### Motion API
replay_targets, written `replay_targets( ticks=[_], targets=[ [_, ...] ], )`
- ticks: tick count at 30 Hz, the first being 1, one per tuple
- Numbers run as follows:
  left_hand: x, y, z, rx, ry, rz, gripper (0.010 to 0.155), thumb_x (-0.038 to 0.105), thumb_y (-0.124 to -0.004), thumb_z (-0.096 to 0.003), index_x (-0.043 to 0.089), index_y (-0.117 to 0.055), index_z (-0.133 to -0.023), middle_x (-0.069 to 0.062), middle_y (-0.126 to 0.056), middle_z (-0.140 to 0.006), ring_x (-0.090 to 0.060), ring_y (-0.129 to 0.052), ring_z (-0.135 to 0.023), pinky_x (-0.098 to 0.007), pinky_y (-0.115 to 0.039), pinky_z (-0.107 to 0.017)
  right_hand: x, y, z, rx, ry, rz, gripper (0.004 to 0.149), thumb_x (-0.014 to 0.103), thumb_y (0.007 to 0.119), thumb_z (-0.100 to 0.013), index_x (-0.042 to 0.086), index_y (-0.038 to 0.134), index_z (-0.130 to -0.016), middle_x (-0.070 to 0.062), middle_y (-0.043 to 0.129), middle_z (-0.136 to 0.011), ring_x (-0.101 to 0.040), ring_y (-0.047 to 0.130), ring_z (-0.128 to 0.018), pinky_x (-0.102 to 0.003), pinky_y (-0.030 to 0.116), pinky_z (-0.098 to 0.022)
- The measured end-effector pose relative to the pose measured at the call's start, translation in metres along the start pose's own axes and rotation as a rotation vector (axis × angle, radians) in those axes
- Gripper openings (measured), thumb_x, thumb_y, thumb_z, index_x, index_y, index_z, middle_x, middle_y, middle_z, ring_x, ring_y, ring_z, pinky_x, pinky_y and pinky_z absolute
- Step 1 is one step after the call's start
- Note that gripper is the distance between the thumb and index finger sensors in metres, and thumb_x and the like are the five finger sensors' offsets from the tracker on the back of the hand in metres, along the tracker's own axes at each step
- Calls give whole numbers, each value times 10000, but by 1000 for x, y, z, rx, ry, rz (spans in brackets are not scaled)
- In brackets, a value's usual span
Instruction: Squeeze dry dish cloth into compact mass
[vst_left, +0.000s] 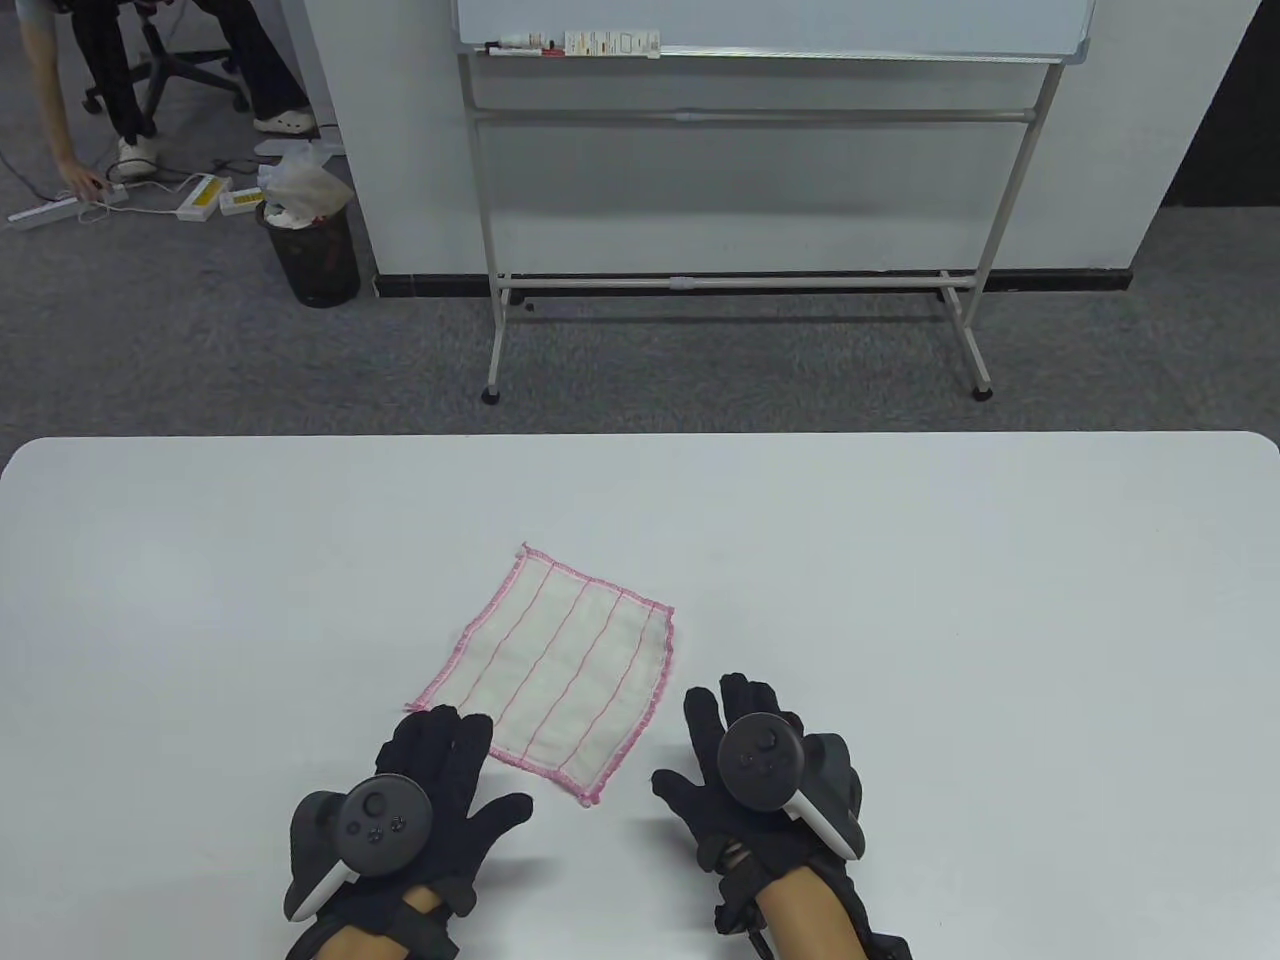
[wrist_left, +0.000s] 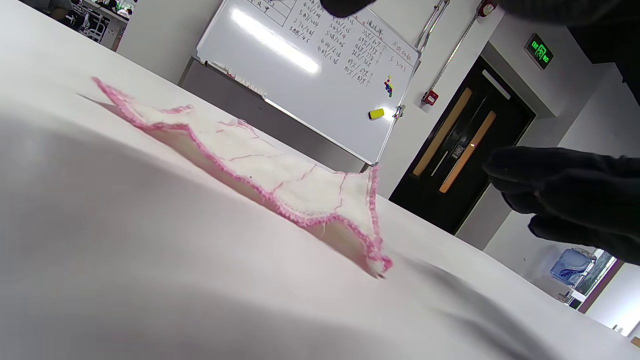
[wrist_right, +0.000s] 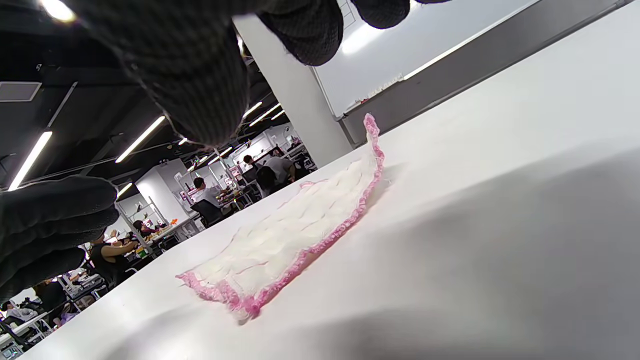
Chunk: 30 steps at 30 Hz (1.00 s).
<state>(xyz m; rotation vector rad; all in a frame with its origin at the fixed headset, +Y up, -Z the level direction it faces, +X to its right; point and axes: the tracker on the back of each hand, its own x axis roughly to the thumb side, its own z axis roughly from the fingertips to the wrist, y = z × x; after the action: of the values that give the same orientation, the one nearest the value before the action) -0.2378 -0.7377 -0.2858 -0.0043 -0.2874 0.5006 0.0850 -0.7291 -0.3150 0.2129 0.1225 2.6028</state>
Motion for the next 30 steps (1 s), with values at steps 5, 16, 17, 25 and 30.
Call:
replay_targets(
  ticks=[5, 16, 17, 25, 30],
  targets=[
    [3, 9, -10, 47, -29, -102, 861, 770, -609, -474, 269, -311, -1107, -83, -96, -1155, -368, -35, -1047, -600, -92, -711, -2, -4, 0, -9, -9, -48, 847, 581, 798, -439, 210, 353, -1058, -114, 180, -1111, -405, 179, -1054, -635, 216, -735],
    [17, -9, -60, -266, -22, -254, 847, 672, -733, -472, 280, -302, -1086, -52, -165, -1154, -345, -101, -1069, -610, -178, -747, -1, -13, 1, -3, -46, -88, 839, 575, 819, -432, 191, 407, -1055, -132, 244, -1114, -423, 245, -1052, -645, 251, -732],
    [20, -13, -64, -284, -32, -281, 855, 675, -739, -464, 283, -300, -1085, -34, -168, -1156, -343, -110, -1072, -608, -186, -750, -2, -13, 1, -3, -45, -86, 840, 575, 821, -431, 190, 411, -1054, -137, 248, -1113, -424, 250, -1052, -646, 253, -731],
    [32, -59, -87, -472, -27, -439, 806, 626, -778, -465, 285, -379, -1077, -20, -265, -1163, -332, -210, -1087, -607, -252, -764, -3, -15, 1, 7, -50, -118, 835, 572, 823, -433, 181, 424, -1053, -143, 268, -1112, -433, 269, -1049, -649, 264, -728],
    [30, -71, -90, -393, -65, -437, 694, 562, -763, -471, 271, -494, -1041, -40, -445, -1117, -355, -510, -1015, -572, -516, -733, 0, -12, 2, 31, -59, -118, 827, 573, 818, -435, 179, 432, -1052, -147, 279, -1111, -437, 279, -1047, -650, 267, -727]
  ],
)
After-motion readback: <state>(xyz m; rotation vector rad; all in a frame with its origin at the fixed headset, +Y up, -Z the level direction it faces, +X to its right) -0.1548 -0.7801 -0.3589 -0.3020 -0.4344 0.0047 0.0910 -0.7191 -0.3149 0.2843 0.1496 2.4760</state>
